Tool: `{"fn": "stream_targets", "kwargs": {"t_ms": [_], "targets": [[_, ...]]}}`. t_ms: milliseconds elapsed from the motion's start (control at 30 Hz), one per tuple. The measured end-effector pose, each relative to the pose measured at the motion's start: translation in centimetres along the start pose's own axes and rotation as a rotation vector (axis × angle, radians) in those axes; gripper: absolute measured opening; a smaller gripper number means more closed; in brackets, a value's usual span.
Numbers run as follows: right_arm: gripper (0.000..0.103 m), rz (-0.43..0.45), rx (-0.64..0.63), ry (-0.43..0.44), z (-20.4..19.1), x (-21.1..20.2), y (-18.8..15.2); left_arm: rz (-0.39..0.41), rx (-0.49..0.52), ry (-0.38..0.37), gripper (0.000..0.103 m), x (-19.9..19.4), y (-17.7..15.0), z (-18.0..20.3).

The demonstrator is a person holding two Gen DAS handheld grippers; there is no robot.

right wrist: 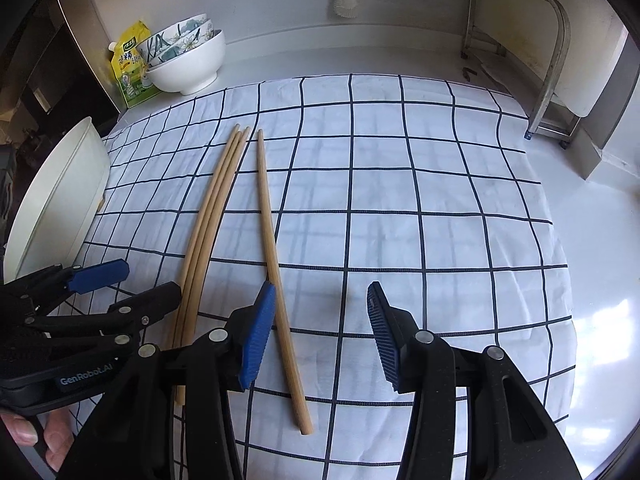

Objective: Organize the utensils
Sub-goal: 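Move the right tool back over the remaining chopsticks, then lower the right tool and close it on one bamboo chopstick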

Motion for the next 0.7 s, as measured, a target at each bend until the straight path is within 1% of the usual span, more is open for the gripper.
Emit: {"fn": "stream_targets", "kwargs": {"t_ms": [233, 367, 567, 700], "targets": [[0.045, 0.004, -0.007, 0.001, -0.2, 0.0, 0.2, -0.002, -0.011, 0.044, 0.070, 0.3, 0.3, -0.7], [0.045, -0.001, -0.017, 0.002, -0.4, 0.1, 0.2, -0.005, 0.000, 0.091, 0.070, 0.6, 0.6, -1.1], [0.046, -0.004, -0.037, 0.005, -0.9, 0.4, 0.3, -0.007, -0.027, 0.109, 0.070, -0.1, -0.2, -2.8], [0.046, -0.010, -0.059, 0.006, -1.4, 0.8, 0.5, 0.009, -0.035, 0.122, 0.070, -0.9, -0.5, -4.2]]}}
Point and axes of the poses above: each gripper's, at about its wrist camera, not at the fingertips, and x roughly the way its jaws point, z to its right, y to its top, the point moved 9 cm from there along x, roughly the way its jaws point, and after that the axes turned 1 degree about x, right-handed, at the moved point
